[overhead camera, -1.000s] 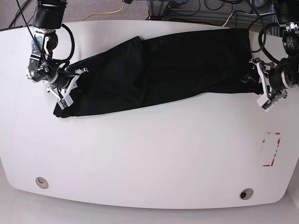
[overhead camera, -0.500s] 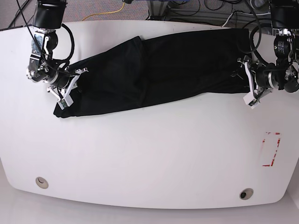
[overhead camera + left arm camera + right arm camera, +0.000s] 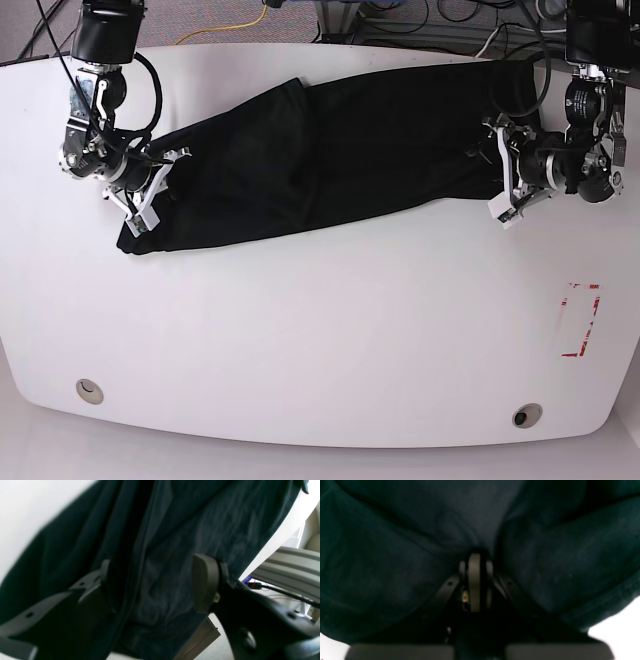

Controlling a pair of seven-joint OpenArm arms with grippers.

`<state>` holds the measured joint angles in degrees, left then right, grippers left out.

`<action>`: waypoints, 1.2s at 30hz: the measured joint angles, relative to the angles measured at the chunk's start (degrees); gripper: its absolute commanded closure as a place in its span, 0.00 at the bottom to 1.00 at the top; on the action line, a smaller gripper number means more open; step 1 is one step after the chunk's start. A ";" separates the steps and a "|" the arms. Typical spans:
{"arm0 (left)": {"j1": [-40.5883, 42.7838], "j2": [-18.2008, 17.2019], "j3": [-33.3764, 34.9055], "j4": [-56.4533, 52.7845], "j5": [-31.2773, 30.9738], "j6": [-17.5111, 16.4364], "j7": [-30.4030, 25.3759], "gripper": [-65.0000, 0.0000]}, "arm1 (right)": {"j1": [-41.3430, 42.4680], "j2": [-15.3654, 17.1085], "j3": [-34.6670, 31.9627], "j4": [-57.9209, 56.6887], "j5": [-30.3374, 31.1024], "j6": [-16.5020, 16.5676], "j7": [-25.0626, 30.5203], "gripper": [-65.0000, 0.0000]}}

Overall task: Layout the t-shirt on the table in an organized manner, then fold the t-shirt properly
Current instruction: 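Grasp the shirt's end edge with the left gripper and lift it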

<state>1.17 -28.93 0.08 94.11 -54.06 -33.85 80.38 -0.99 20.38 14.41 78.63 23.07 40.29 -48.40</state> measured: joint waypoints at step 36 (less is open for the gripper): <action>-0.07 5.79 4.44 -0.02 17.53 -0.02 -0.24 0.69 | 0.00 -0.07 -0.09 -0.04 0.02 -0.02 0.24 0.95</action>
<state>1.10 -23.14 4.51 94.08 -36.53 -33.87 80.14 -0.99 20.32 14.33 78.59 23.09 40.27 -48.16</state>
